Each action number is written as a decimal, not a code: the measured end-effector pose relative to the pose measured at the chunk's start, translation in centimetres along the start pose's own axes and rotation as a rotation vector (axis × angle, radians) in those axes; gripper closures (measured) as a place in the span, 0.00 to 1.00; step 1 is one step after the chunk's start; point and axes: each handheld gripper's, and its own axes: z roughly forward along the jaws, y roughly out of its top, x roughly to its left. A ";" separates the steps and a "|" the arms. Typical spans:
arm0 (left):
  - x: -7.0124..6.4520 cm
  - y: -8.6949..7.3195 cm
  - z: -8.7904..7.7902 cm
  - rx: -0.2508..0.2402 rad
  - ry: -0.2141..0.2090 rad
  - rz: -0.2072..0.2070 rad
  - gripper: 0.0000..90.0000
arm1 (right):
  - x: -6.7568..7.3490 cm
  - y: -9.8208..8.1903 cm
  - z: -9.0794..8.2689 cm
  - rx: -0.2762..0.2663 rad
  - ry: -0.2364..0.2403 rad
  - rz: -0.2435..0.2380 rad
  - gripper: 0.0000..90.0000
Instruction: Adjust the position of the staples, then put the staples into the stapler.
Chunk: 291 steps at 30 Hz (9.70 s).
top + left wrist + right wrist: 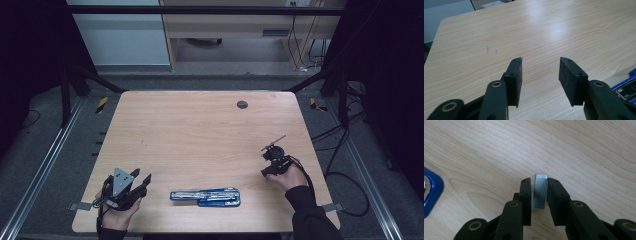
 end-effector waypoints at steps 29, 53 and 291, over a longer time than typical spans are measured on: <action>0.1 0.0 0.0 0.004 0.001 0.003 0.60 | 0.2 -0.1 -0.4 -0.033 0.006 -0.028 0.87; 0.4 -0.3 0.3 0.018 0.003 0.002 0.60 | 2.2 -2.0 -5.3 -0.297 0.186 -0.333 0.87; -3.1 0.3 1.9 0.073 -0.389 0.195 0.48 | 9.7 -8.0 -0.4 -0.525 0.298 -0.337 1.00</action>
